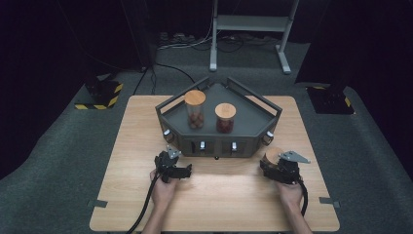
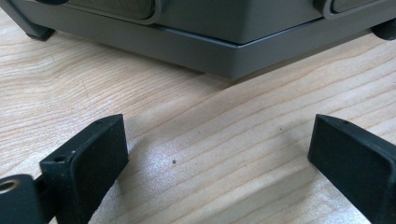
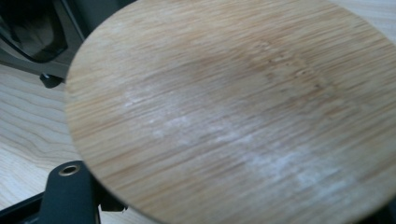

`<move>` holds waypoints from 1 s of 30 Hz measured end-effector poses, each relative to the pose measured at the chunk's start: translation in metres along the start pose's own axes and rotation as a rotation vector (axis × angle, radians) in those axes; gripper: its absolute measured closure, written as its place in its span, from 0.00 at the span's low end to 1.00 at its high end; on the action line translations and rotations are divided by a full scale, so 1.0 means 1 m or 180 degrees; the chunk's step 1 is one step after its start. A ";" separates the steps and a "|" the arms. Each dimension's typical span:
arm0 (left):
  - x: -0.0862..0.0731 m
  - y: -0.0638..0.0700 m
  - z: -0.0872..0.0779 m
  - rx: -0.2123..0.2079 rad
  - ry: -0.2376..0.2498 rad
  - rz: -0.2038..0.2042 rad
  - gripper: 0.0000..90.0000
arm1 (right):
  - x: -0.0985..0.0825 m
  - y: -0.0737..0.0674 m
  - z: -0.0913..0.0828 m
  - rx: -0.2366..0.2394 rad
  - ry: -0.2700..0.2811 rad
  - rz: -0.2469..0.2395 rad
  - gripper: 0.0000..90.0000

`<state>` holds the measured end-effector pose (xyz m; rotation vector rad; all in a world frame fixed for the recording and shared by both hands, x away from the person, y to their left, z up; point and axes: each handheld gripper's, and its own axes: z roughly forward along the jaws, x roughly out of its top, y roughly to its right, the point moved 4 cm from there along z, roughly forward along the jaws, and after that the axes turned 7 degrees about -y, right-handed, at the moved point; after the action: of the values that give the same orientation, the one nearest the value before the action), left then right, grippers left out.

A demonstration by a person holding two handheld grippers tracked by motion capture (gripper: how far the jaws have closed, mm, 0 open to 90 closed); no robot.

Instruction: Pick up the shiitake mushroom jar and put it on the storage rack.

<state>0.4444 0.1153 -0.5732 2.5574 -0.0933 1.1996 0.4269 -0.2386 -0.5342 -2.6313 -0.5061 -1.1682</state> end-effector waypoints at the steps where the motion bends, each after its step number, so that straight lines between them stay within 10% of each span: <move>1: 0.000 0.000 0.000 0.0000 0.0000 0.0000 0.05 | 0.000 0.000 0.000 0.0000 0.0000 0.0000 0.28; 30: 0.000 0.000 0.000 -0.0003 0.0001 -0.0002 0.05 | 0.020 -0.002 -0.020 0.0044 0.0010 -0.0046 0.28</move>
<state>0.4444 0.1153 -0.5732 2.5563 -0.0927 1.1994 0.4252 -0.2390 -0.5059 -2.6181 -0.5315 -1.1685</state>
